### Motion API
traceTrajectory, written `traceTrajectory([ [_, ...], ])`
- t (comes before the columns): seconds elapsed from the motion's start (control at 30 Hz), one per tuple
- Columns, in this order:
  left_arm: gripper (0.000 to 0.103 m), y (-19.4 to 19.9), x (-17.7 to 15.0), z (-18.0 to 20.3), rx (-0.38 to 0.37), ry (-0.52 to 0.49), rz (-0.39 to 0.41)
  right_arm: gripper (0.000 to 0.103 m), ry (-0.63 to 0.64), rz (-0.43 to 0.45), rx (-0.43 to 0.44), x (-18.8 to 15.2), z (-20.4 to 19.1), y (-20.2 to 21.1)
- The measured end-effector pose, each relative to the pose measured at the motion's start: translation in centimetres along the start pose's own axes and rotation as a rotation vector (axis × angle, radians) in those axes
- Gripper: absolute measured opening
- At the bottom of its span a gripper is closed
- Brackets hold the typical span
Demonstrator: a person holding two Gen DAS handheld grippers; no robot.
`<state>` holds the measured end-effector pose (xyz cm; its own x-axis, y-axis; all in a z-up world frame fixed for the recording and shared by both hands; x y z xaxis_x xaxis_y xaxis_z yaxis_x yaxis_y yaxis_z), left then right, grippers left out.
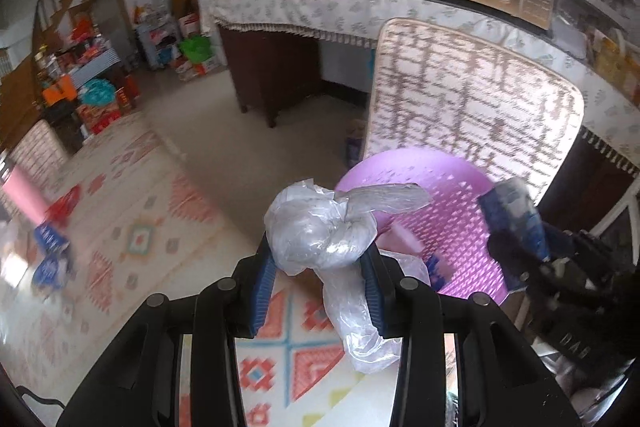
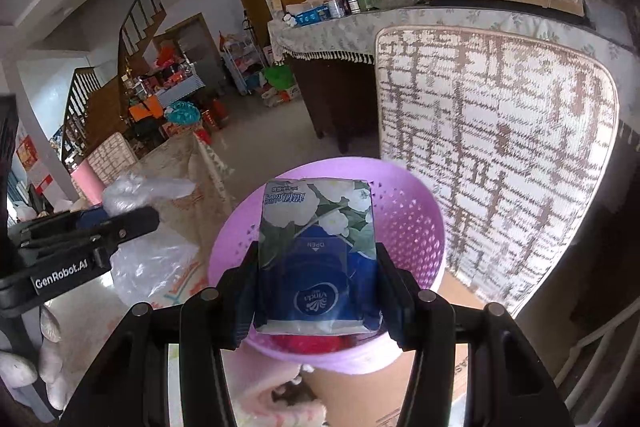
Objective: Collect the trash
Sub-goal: 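Open both tools to drop the bag and tissue pack into the wastebasket, then move both open tools back over the table toward the blue items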
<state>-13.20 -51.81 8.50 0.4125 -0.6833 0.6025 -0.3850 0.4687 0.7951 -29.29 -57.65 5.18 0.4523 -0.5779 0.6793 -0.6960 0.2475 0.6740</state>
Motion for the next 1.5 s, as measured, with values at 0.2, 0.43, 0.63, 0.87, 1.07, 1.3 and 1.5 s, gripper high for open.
traceTrajectory([
  [0.2, 0.068, -0.4, 2.7, 0.7, -0.09, 0.009, 0.029, 0.059, -0.006, 0.016, -0.04, 1.7, 1.0, -1.9],
  [0.43, 0.087, 0.8, 1.8, 0.8, -0.033, -0.025, 0.046, 0.073, -0.038, 0.018, -0.012, 1.6, 1.2, -2.0],
  [0.63, 0.087, 2.2, -1.1, 0.3, -0.021, 0.014, 0.008, 0.073, -0.039, 0.014, 0.02, 0.1, 0.1, -1.0],
  [0.87, 0.087, 5.4, -5.1, -0.8, -0.018, 0.05, 0.005, 0.076, -0.061, 0.03, 0.054, -1.3, -1.0, 0.6],
  [1.07, 0.087, 6.2, -9.2, -3.1, -0.015, 0.124, -0.046, 0.078, -0.051, 0.059, 0.088, -2.6, -3.5, 2.2],
  [1.3, 0.087, 7.8, -14.5, -6.9, -0.002, 0.229, -0.071, 0.08, -0.035, 0.045, 0.122, -4.2, -6.8, 3.0],
  [1.5, 0.087, 12.4, -18.1, -12.9, 0.041, 0.374, 0.003, 0.08, 0.035, 0.0, 0.142, -6.0, -11.1, 3.0],
])
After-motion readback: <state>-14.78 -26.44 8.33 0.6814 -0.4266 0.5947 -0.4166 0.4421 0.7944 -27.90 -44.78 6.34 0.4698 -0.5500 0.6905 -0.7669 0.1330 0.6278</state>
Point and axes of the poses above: each gripper's, at about its wrist camera, not at the fingertips, and y roughly against the way its jaws point, z to its right, x to its top, the point moved 2 cm from there along -y, roughly the way its jaws point, and after that the axes turned 5 degrees about -z, right-handed, at the moved point
